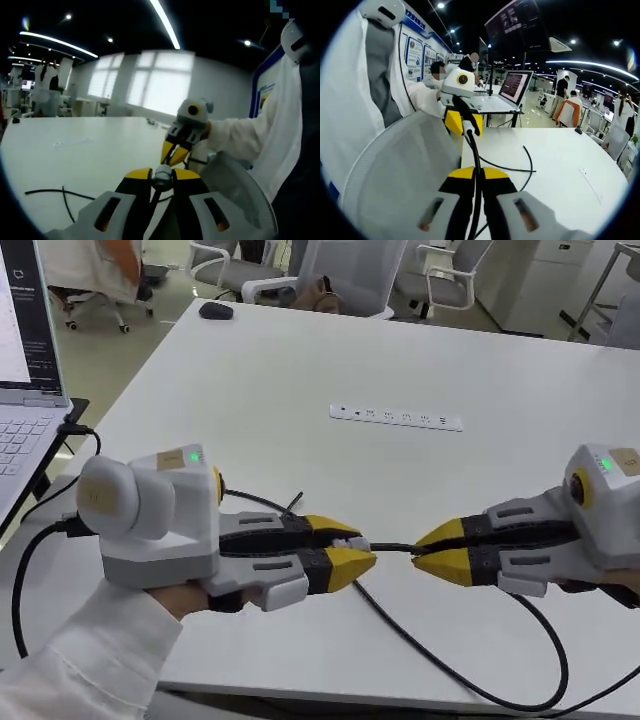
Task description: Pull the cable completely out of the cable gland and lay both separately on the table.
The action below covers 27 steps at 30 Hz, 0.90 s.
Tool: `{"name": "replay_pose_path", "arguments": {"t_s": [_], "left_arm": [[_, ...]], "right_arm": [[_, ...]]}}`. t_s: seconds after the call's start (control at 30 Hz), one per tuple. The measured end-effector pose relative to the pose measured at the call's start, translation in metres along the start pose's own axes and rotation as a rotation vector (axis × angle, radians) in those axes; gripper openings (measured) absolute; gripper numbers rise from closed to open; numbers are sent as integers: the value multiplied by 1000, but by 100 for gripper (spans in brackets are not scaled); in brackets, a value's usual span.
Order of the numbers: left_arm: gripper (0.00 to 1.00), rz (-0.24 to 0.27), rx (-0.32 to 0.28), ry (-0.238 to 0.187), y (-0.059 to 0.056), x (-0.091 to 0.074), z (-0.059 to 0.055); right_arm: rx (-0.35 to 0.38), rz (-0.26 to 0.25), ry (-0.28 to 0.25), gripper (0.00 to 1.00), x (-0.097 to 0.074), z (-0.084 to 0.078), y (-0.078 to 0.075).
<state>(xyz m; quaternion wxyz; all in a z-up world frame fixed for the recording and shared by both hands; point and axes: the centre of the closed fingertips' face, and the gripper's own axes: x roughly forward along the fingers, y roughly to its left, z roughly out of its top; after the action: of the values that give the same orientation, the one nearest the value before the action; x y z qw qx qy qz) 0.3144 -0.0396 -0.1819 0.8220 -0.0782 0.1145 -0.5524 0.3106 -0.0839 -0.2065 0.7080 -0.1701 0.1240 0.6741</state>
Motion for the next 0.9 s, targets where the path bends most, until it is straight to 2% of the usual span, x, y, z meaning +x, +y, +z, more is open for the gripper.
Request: {"name": "replay_pose_path", "arguments": {"t_s": [0.2,0.47,0.9], "left_arm": [[18,3,0,0,0,0,0],[18,3,0,3,-1,1,-1],[18,8,-3,-2,1,0,0]], "right_arm": [[55,-60,37,3,-17,-23,-8],[93,-95,70,3,-29,-42,-9],[114,-125,85,4,-31,-43,-11]]}}
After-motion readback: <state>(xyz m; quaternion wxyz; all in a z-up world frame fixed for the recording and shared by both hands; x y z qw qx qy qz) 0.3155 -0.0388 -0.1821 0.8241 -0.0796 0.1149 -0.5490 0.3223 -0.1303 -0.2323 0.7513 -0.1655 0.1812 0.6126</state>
